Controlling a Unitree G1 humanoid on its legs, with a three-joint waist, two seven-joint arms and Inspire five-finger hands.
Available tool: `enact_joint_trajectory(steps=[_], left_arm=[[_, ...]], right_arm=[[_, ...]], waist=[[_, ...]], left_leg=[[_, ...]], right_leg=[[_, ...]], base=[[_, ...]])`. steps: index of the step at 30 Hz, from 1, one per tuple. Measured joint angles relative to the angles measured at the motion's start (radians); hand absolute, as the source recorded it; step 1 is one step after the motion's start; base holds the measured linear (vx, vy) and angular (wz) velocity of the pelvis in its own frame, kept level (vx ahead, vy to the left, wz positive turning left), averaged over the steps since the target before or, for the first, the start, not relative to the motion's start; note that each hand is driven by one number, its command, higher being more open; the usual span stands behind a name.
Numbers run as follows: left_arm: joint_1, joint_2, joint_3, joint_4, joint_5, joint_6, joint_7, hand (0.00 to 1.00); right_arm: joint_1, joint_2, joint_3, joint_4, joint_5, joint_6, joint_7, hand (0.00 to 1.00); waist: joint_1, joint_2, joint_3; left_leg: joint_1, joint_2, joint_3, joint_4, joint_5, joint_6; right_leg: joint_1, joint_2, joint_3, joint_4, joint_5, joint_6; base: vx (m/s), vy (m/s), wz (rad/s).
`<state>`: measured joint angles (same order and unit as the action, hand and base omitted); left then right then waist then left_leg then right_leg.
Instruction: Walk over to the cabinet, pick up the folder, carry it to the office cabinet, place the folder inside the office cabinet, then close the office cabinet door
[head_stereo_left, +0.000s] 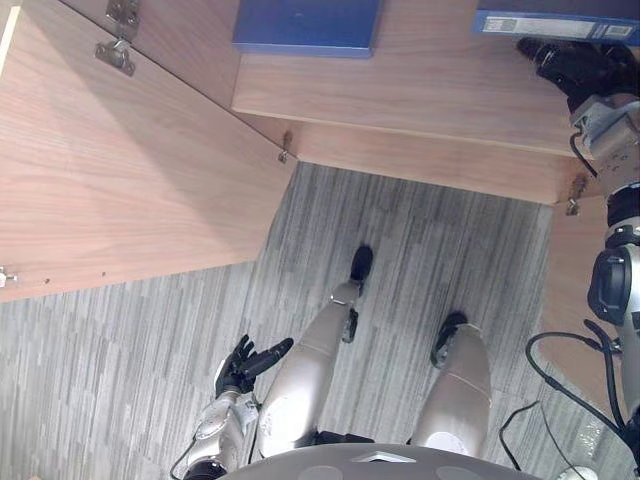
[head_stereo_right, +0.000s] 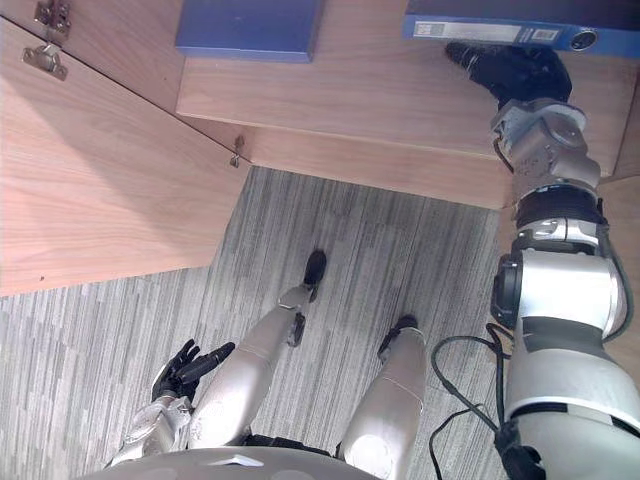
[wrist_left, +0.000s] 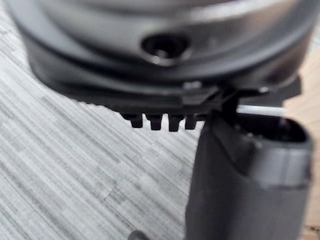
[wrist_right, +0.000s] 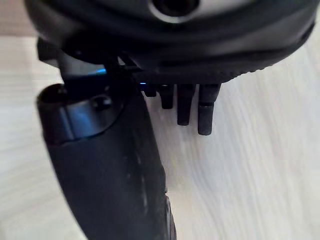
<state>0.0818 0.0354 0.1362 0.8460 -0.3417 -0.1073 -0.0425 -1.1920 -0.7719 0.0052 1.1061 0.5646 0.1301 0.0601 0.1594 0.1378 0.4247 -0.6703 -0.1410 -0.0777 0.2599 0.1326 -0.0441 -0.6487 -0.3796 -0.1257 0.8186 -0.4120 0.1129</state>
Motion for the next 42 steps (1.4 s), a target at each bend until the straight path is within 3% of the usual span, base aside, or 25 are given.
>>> enact_joint_trajectory(steps=[8, 17, 21, 26, 33, 42], left_arm=[[0.001, 0.022, 0.000, 0.010, 0.038, 0.004, -0.029, 1.00], [0.004, 0.053, -0.003, 0.029, 0.041, 0.022, -0.059, 1.00], [0.007, 0.054, -0.012, 0.030, 0.039, 0.025, -0.061, 1.00], [0.008, 0.054, -0.013, 0.037, 0.039, 0.026, -0.059, 1.00], [0.008, 0.057, -0.012, 0.068, 0.039, 0.026, -0.046, 1.00], [0.003, 0.060, -0.012, 0.081, 0.040, 0.023, -0.036, 1.00]], right_arm=[[0.042, -0.007, 0.076, 0.016, -0.117, -0.008, 0.096, 1.00], [0.124, 0.016, 0.196, -0.054, -0.525, -0.059, 0.256, 1.00], [0.157, 0.071, 0.222, -0.068, -0.732, -0.077, 0.256, 1.00], [0.231, 0.125, 0.243, -0.135, -0.974, -0.080, 0.191, 1.00], [0.282, 0.212, 0.241, -0.138, -1.105, -0.080, 0.126, 1.00], [0.294, 0.237, 0.221, -0.138, -1.110, -0.080, 0.125, 1.00]], waist=[[0.003, -0.035, -0.012], [0.004, -0.077, -0.060], [0.010, -0.080, -0.068], [0.016, -0.085, -0.080], [0.002, -0.092, -0.085], [-0.004, -0.099, -0.093]], left_leg=[[0.014, 0.002, 0.001, 0.000, 0.000, 0.000], [0.025, 0.008, -0.003, 0.002, -0.003, -0.001], [0.051, 0.010, -0.002, -0.004, -0.004, 0.000], [0.074, 0.013, 0.018, -0.062, 0.016, 0.016], [0.149, 0.013, 0.047, -0.132, 0.035, 0.024], [0.176, 0.013, 0.051, -0.168, 0.040, 0.025]], right_leg=[[0.016, 0.002, -0.001, -0.006, 0.001, 0.000], [0.037, 0.013, -0.007, -0.023, 0.004, 0.000], [0.065, 0.016, -0.007, -0.036, 0.008, 0.003], [0.070, 0.016, 0.000, -0.071, 0.027, 0.006], [0.129, 0.019, 0.017, -0.148, 0.065, 0.031], [0.143, 0.020, 0.018, -0.168, 0.068, 0.034]], base=[[0.00, 0.000, 0.00], [0.00, 0.000, 0.00], [-0.01, 0.003, -0.04], [0.00, 0.010, -0.04], [0.04, 0.005, -0.15], [0.00, -0.042, -0.03]])
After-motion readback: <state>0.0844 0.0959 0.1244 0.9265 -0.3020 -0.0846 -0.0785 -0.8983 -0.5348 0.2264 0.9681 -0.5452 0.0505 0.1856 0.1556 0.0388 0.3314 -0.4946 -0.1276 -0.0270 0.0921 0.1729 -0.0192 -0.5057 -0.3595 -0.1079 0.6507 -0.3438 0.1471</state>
